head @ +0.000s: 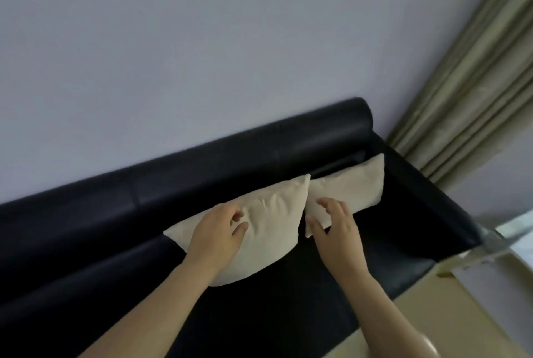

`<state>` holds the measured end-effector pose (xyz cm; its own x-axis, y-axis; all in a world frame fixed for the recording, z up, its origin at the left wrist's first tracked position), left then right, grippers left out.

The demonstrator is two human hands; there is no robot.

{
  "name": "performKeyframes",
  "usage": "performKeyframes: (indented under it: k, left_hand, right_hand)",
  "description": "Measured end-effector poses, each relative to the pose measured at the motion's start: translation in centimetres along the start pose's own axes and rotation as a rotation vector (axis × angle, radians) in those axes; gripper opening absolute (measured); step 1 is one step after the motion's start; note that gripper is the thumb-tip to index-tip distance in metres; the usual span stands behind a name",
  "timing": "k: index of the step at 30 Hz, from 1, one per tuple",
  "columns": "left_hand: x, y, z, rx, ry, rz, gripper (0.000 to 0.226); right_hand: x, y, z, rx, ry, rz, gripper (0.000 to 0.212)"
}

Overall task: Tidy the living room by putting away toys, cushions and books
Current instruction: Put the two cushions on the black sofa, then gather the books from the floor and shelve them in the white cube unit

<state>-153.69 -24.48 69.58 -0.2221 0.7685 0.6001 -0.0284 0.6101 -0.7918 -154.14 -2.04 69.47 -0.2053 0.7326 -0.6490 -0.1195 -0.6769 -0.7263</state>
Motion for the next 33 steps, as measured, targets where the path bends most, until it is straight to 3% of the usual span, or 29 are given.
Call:
performKeyframes:
  k: [8,21,33]
  left_hand:
    - [-1.5,-2.2,-10.0,-0.119,0.180,-0.082,0.018]
    - [6.3,2.2,-27.8,-0.340,0.535,-0.121,0.016]
    - [7.9,11.3,-59.0,-0.645,0.698,-0.082,0.010]
  right_hand:
    - [-4.8,-2.2,-15.7,0.218,0.177,-0.012,0.040]
    - [-6.1,-12.9,-39.3,0.576,0.393,-0.131,0.037]
    - [-7.3,-19.7,-75.3,0.771,0.716,-0.190,0.032]
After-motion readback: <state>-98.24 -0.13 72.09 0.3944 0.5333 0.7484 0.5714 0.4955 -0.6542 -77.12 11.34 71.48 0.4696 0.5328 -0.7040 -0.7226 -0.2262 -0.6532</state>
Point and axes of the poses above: each hand's wrist, its own z-axis towards the middle knuckle, its own y-axis out of the palm, x = y × z, the point moved 4 cm from there along z, towards the middle knuckle, and after that the axes turned 12 degrees about -y, right-handed, at the moved point
